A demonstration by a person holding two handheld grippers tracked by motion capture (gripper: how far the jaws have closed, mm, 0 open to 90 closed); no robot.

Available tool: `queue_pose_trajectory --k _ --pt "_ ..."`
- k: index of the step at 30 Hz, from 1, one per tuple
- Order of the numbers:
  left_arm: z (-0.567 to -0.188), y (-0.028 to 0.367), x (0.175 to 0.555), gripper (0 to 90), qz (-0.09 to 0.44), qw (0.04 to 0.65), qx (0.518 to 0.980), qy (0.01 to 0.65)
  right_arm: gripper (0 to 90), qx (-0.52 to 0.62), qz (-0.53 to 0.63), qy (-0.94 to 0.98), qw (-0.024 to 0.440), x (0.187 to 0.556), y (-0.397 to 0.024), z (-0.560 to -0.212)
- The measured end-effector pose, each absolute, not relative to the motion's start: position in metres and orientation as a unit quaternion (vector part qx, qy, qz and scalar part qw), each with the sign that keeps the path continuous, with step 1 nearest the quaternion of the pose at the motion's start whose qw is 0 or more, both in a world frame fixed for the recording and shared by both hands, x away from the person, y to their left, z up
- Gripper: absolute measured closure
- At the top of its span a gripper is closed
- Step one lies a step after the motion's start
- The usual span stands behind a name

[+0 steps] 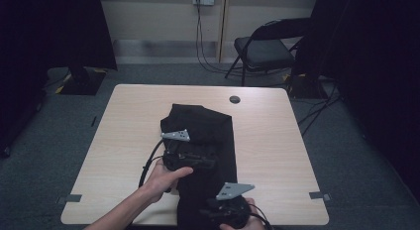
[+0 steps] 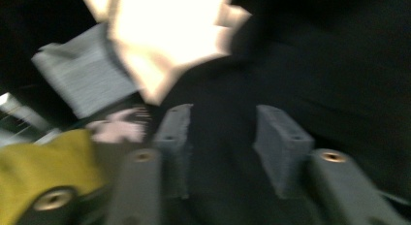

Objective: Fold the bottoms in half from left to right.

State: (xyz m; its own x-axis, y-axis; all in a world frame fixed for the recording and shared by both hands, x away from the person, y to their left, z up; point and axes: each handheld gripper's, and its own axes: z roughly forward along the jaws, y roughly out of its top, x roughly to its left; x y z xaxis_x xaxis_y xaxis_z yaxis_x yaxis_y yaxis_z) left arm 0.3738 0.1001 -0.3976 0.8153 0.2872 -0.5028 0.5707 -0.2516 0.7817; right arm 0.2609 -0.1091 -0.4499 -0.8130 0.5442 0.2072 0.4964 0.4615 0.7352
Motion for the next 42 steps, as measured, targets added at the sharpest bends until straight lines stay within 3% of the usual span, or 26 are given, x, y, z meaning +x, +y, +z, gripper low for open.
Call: queue_pose_trajectory --k 3,9,18,20,22,24,25,32,37,42 --pt "-0.404 0.092 0.375 80.8 -0.119 0.529 0.795 0.271 44.8 0.328 0.417 0.846 0.051 0.267 -0.121 -0.453" --pt "-0.423 0.089 0.386 66.1 -0.079 0.504 0.807 0.296 49.0 0.277 0.418 0.864 0.035 0.281 -0.087 -0.459" --pt "-0.424 0.15 0.395 62.2 -0.024 0.51 0.789 0.342 39.7 0.262 0.404 0.875 0.051 0.326 -0.02 -0.473" --pt "-0.429 0.159 0.395 61.6 -0.023 0.51 0.787 0.348 45.6 0.273 0.382 0.881 0.061 0.334 -0.009 -0.481" --pt "-0.432 0.168 0.394 61.5 -0.015 0.5 0.789 0.355 69.7 0.281 0.379 0.88 0.058 0.339 -0.007 -0.486" --pt "-0.431 0.175 0.394 61.5 -0.004 0.498 0.79 0.358 83.8 0.287 0.387 0.873 0.074 0.338 -0.012 -0.482" --pt "-0.43 0.177 0.395 61.5 -0.001 0.499 0.789 0.358 85.9 0.287 0.396 0.869 0.072 0.337 -0.015 -0.478" --pt "-0.433 0.189 0.399 61.1 0.012 0.494 0.785 0.375 87.0 0.274 0.44 0.854 0.048 0.3 -0.073 -0.437" --pt "-0.44 0.184 0.401 60.6 0.013 0.478 0.794 0.374 87.1 0.299 0.43 0.851 0.05 0.265 -0.126 -0.444" --pt "-0.45 0.176 0.403 60.4 0.009 0.461 0.807 0.369 85.4 0.341 0.402 0.848 0.064 0.254 -0.169 -0.451"
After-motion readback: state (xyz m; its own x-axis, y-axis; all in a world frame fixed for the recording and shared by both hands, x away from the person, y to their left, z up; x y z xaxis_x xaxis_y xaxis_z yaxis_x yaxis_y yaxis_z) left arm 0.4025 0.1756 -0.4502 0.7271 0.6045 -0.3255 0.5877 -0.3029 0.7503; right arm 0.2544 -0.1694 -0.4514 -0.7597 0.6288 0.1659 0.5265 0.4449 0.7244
